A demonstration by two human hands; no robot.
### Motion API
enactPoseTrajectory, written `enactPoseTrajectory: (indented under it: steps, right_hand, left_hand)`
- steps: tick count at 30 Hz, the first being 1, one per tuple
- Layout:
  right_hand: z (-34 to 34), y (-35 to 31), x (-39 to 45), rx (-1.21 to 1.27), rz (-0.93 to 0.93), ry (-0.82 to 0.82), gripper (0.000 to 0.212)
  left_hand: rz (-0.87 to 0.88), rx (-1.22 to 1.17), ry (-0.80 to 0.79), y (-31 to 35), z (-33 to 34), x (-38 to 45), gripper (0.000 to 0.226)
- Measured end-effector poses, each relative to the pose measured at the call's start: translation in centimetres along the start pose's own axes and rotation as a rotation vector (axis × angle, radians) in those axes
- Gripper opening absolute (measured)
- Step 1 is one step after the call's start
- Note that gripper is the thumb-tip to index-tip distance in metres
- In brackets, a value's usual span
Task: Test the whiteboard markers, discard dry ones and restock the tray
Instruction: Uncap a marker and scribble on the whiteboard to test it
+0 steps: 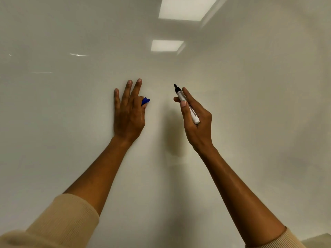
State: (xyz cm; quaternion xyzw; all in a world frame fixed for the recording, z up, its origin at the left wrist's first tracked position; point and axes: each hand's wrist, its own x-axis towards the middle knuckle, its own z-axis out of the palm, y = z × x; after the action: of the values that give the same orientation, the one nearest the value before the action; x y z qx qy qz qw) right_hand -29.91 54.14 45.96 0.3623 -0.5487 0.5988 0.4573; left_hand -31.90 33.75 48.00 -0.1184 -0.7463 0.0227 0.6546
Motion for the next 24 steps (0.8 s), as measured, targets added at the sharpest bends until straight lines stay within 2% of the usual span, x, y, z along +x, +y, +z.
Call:
enactPoseTrajectory:
  steps: [6, 13, 18, 24]
  right_hand:
    - [2.8, 1.0, 2.7, -0.055, -0.054, -0.054, 0.040]
    - [3.9, 3.1, 3.9, -0.303, -0.167, -0.055, 0.040]
    - [3.9, 3.2, 3.5, -0.269, -0.087, 0.005, 0.044]
    - [2.7, 3.8, 1.3, -0.307, -0.142, -0.039, 0.039]
  left_hand:
    - [-0.003, 0.018, 0.015, 0.0, 0.2, -0.1, 0.023]
    - [-0.005, 0.042, 0.022, -0.2, 0.5, -0.3, 0.025]
    - [-0.007, 0.033, 0.018, -0.1, 0.5, -0.3, 0.025]
    - [-0.016, 0.009, 0.012, 0.0, 0.4, -0.4, 0.026]
